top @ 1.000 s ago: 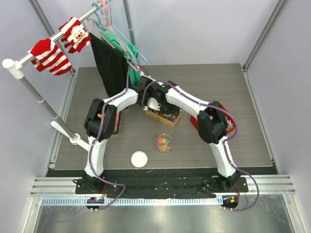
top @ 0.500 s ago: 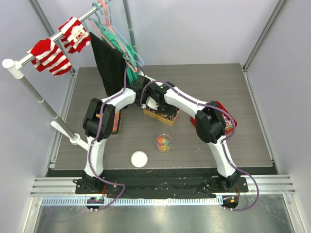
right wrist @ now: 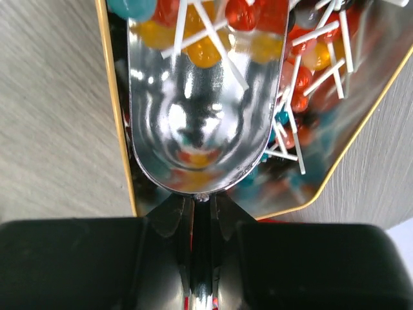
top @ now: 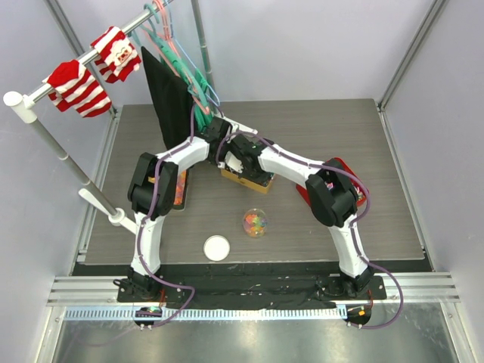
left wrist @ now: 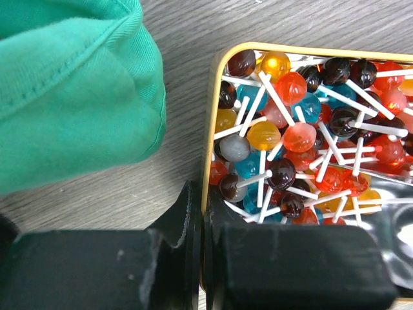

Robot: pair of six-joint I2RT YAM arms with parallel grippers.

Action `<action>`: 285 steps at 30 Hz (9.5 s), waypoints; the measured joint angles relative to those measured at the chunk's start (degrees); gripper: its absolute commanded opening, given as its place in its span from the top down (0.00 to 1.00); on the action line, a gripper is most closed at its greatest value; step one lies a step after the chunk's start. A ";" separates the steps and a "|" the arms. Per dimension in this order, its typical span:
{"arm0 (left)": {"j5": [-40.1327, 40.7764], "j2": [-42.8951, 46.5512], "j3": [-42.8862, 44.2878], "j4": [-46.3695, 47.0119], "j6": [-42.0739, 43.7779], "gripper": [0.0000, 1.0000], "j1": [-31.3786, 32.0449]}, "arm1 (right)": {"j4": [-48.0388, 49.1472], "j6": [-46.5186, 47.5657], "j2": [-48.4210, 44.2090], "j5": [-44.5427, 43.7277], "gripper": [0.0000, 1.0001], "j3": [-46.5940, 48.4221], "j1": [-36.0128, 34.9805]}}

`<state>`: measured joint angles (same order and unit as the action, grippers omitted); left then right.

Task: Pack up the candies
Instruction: Scoop the fake candies from the storage box, then place the fake candies in the packing bottle.

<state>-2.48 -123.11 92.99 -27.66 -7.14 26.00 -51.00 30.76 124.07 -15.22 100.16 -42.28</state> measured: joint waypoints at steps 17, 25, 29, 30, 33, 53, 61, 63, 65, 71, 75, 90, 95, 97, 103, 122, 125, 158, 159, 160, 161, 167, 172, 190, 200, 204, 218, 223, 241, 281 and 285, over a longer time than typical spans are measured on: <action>-1.73 0.00 -0.02 0.02 -0.46 1.00 0.11 | 18.84 0.98 -5.03 2.56 0.99 -13.22 1.66; -2.71 0.00 -0.02 0.57 -1.75 1.00 0.44 | 22.18 2.54 -6.36 9.01 0.99 -16.00 5.73; -2.99 0.00 -0.02 0.61 -1.92 1.00 0.52 | 24.02 2.60 -7.48 11.45 0.99 -17.77 6.45; -3.08 0.00 -0.02 0.61 -1.92 1.00 0.50 | 24.39 2.51 -7.61 12.11 0.99 -17.99 6.54; -3.13 0.00 -0.02 0.59 -1.97 1.00 0.50 | 24.65 2.27 -7.72 13.51 0.99 -18.14 6.75; -3.02 -0.07 0.44 -0.22 -1.88 1.00 -0.39 | 28.85 -1.51 -7.41 11.61 0.99 -18.75 5.25; -3.13 -0.07 0.44 -0.33 -1.90 1.00 -0.57 | 31.26 -6.25 -7.98 14.97 0.99 -19.91 6.56; -3.54 -0.07 0.44 -0.22 -1.90 1.00 -0.48 | 31.54 -7.67 -8.50 16.94 0.99 -20.50 7.50; -4.11 -0.07 0.44 -0.20 -1.90 1.00 -0.28 | 31.71 -8.96 -9.14 19.08 0.99 -20.98 8.48; -6.16 -0.07 0.46 0.63 -2.34 1.00 0.35 | 32.09 -11.19 -11.67 24.46 0.99 -22.23 11.63; -6.64 -0.07 0.74 1.29 -2.75 1.00 0.50 | 32.02 -11.30 -12.81 26.18 0.99 -22.82 12.68; -5.05 -0.07 2.36 1.22 -3.10 1.00 0.37 | 35.17 -11.87 -16.92 25.66 0.99 -25.94 13.25; -5.14 -0.07 2.36 1.25 -2.69 1.00 0.37 | 36.13 -12.50 -16.92 25.11 0.99 -25.90 13.20; -5.11 -0.07 2.36 1.20 -2.34 1.00 0.37 | 36.76 -13.03 -16.92 23.65 0.99 -25.83 13.14; -4.55 -0.07 2.36 1.18 -0.15 1.00 0.37 | 37.48 -14.45 -16.83 20.15 0.99 -24.46 13.14; 0.31 -0.07 2.36 0.85 1.86 1.00 0.22 | 34.21 -13.44 -19.10 18.05 0.99 -25.20 13.09; 0.48 -0.07 2.47 0.63 1.88 1.00 0.11 | 32.85 -12.83 -23.45 18.10 0.99 -28.89 13.11; 0.31 -2.91 5.60 -2.62 4.59 1.00 -1.38 | -3.61 9.20 -44.33 20.15 0.99 -35.80 -1.20; 0.33 -2.91 5.60 -2.62 4.61 1.00 -1.38 | -4.31 9.64 -44.33 19.74 0.99 -35.80 -1.40; 0.33 -2.91 5.57 -2.62 4.63 1.00 -1.38 | -4.90 9.94 -44.33 19.32 0.99 -35.80 -1.57; 0.33 -2.91 5.57 -2.62 4.63 1.00 -1.38 | -5.40 10.16 -44.30 18.95 0.99 -35.80 -1.66; 0.37 -2.91 5.57 -2.62 4.66 1.00 -1.38 | -8.96 11.32 -43.63 15.30 0.99 -35.80 -4.09; 0.52 -2.91 5.57 -2.62 4.72 1.00 -1.38 | -11.52 11.34 -41.64 11.89 0.99 -35.52 -7.91; 0.55 -2.91 5.57 -2.60 4.72 1.00 -1.38 | -13.64 11.47 -38.29 4.39 0.99 -31.54 -9.49; 0.55 -2.91 5.57 -2.60 4.72 1.00 -1.40 | -14.19 12.87 -38.25 2.21 0.99 -31.17 -9.49; 0.55 -2.91 5.57 -2.60 4.72 1.00 -1.40 | -14.82 13.31 -38.36 1.86 0.99 -31.06 -9.49; 0.52 -2.91 5.57 -2.58 4.68 1.00 -1.77 | -14.34 13.94 -43.82 1.79 0.99 -30.91 -9.64; 0.48 -2.91 5.57 -2.58 4.66 1.00 -1.77 | -10.27 12.94 -43.85 2.36 0.99 -30.71 -11.74; 0.26 -2.91 5.57 -2.56 4.63 1.00 -1.77 | -1.03 10.97 -36.35 0.37 0.99 -29.86 -16.98; 0.04 -2.91 5.31 -2.34 4.63 1.00 -1.77 | -1.09 10.01 -44.96 -1.20 0.99 -39.01 -15.69; 0.04 -2.91 5.22 -2.25 4.63 1.00 -1.77 | -0.02 9.94 -44.92 -1.07 0.99 -34.95 -15.72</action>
<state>-2.44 -126.02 98.21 -29.91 -2.50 24.23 -51.03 40.71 79.15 -16.29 65.21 -58.00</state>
